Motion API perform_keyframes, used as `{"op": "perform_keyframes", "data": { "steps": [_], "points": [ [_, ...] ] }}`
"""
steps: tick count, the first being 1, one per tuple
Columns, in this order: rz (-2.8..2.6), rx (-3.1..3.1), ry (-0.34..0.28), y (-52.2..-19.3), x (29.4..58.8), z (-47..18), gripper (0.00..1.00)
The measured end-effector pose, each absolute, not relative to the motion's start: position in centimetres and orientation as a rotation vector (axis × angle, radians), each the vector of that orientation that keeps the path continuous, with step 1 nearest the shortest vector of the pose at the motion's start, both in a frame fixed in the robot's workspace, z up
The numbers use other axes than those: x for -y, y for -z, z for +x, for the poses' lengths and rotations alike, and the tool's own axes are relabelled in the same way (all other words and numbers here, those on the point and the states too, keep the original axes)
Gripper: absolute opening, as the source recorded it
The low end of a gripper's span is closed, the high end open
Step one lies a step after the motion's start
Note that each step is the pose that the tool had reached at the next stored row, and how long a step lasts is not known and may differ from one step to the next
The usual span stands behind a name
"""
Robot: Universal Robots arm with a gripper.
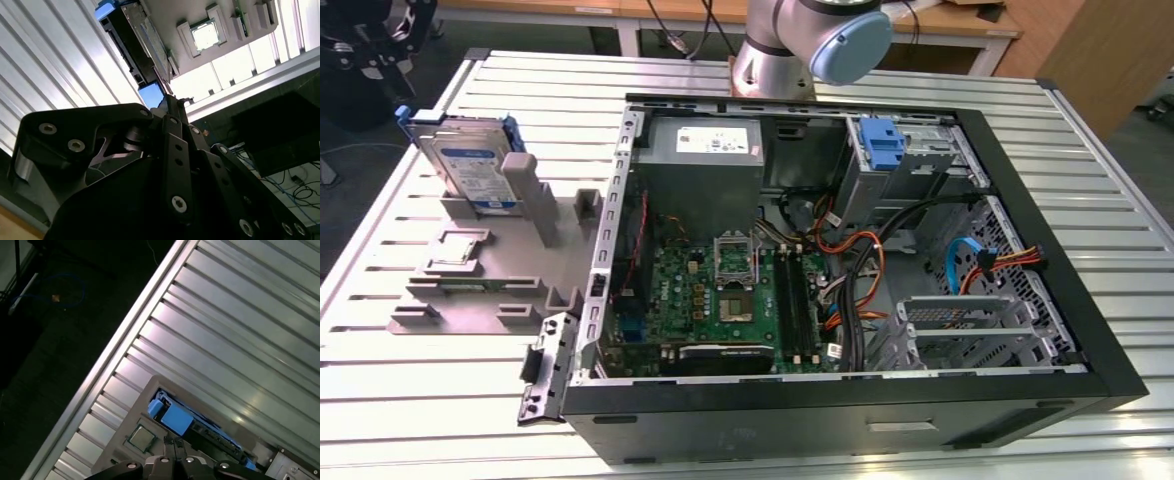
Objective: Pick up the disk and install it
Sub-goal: 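Pick up the disk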
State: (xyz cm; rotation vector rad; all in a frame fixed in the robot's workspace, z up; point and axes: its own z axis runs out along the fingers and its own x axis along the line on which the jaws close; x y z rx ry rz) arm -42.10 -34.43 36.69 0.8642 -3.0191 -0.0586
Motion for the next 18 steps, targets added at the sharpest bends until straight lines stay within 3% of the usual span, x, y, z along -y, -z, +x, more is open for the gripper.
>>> {"op": "perform_keyframes", "data": {
  "steps": [18],
  "points": [
    [1.061, 2.953, 0.058, -36.67, 34.43, -42.10, 0.10]
  ]
}}
